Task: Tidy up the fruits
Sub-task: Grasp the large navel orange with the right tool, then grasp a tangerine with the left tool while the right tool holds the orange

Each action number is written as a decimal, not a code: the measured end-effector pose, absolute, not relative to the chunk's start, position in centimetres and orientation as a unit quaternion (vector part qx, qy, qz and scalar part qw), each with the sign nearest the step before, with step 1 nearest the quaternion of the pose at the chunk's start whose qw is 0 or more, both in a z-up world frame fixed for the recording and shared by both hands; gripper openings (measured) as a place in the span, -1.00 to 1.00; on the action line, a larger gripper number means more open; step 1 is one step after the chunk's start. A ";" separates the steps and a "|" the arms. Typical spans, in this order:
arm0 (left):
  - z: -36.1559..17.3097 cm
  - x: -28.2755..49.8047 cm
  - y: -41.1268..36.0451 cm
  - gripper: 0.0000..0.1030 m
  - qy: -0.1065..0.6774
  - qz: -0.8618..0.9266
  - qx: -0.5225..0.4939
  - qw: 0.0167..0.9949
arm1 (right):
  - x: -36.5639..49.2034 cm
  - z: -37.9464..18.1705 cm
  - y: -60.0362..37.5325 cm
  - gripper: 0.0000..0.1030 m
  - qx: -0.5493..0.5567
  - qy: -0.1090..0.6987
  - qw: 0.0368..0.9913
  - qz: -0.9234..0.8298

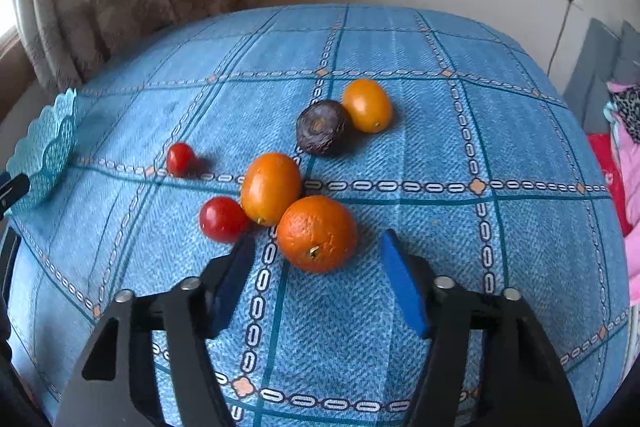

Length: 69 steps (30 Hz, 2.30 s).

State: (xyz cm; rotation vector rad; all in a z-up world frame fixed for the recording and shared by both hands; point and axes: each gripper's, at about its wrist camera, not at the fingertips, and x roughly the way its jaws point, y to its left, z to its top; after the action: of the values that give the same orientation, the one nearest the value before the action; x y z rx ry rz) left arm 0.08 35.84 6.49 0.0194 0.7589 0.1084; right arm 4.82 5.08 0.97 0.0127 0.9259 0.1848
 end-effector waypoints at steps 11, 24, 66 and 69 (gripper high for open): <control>6.1 0.8 33.9 0.94 0.388 0.031 0.012 0.921 | 5.7 0.6 4.9 -0.22 0.003 0.436 0.894 0.106; 5.8 2.2 25.9 0.94 0.390 -0.041 0.064 0.918 | 3.0 1.1 1.3 -0.23 0.023 0.414 0.907 0.078; 0.6 8.3 10.1 -0.29 0.444 -0.207 0.089 0.867 | 2.5 1.0 -4.0 -0.23 0.122 0.407 0.904 0.056; 1.0 7.5 10.4 -0.29 0.439 -0.206 0.084 0.870 | 2.5 1.0 -4.0 -0.23 0.122 0.407 0.904 0.056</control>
State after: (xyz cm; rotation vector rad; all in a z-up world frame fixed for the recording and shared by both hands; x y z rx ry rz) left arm 7.52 10.43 0.97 0.1758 0.9189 -0.4304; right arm 2.54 -4.04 0.95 0.2520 0.8408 0.1156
